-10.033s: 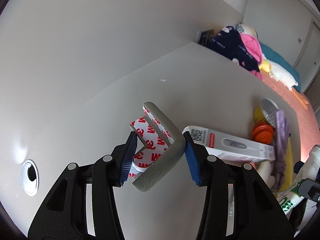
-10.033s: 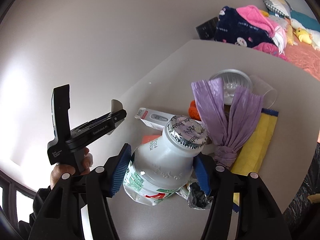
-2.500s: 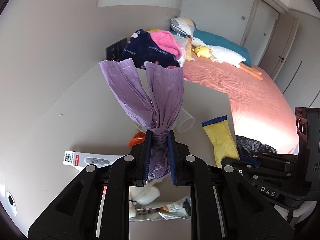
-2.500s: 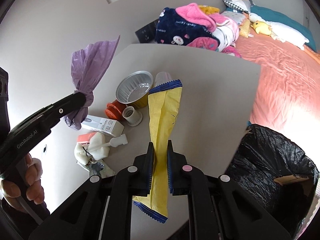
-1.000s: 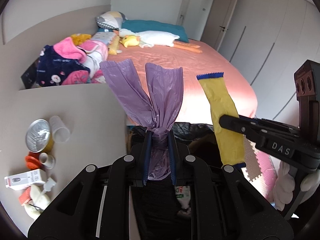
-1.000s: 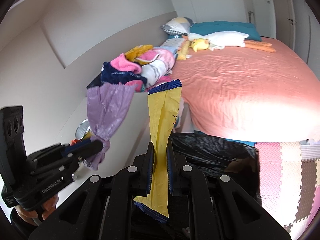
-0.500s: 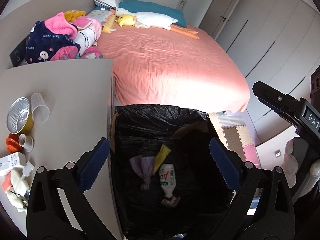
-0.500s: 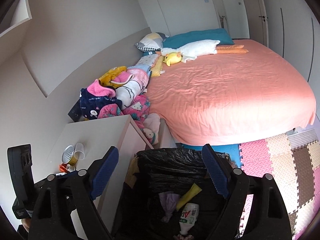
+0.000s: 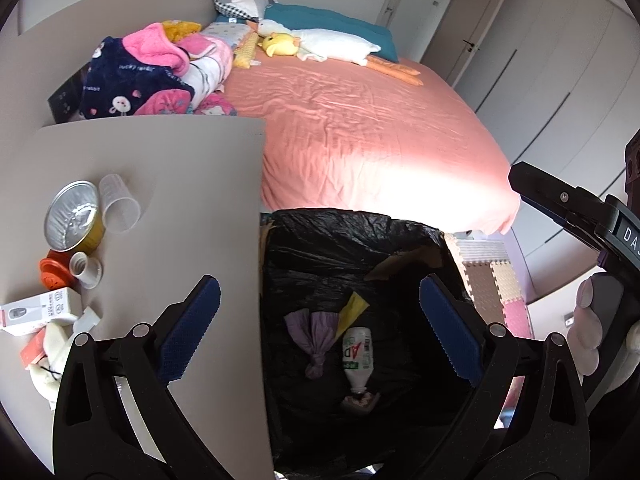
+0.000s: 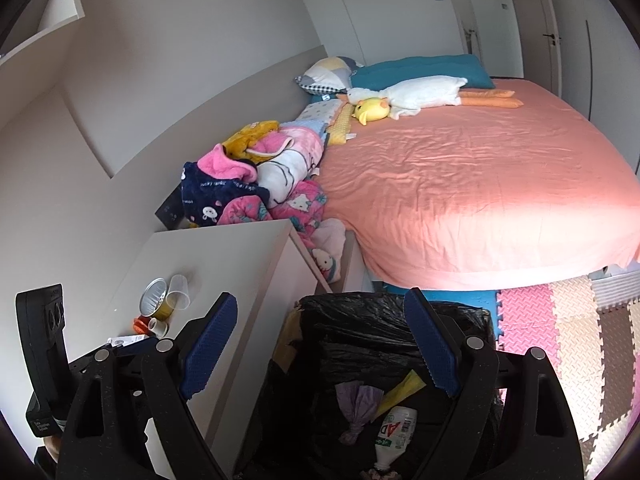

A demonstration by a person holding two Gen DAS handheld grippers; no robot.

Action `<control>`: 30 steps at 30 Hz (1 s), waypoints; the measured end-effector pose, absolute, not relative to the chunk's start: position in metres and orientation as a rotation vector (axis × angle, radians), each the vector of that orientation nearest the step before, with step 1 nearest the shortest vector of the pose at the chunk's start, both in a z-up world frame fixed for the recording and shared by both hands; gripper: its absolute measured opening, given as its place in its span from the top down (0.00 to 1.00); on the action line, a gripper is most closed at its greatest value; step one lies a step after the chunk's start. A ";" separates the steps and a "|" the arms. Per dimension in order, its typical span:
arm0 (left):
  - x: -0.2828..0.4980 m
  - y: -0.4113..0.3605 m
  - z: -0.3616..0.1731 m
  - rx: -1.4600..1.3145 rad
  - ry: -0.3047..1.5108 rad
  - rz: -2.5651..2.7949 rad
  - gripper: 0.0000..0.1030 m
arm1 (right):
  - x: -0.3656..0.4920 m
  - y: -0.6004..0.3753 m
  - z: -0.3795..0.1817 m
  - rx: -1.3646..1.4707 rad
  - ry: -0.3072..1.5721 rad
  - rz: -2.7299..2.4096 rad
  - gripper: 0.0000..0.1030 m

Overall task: Collect trash
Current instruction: 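Return to the table and grasp the crumpled foil wrapper with the left gripper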

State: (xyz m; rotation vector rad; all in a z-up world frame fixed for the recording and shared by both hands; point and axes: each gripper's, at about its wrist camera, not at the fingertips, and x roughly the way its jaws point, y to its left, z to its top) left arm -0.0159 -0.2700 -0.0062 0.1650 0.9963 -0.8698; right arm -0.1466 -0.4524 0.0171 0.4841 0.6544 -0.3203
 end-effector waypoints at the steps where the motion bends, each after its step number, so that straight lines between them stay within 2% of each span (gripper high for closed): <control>1: -0.015 -0.267 -0.006 0.163 0.992 -0.857 0.06 | -0.144 -0.450 0.017 0.482 0.657 -0.312 0.17; 30: -0.016 -0.169 -0.017 0.113 0.946 -0.527 0.06 | -0.091 -0.388 0.001 0.423 0.759 -0.081 0.17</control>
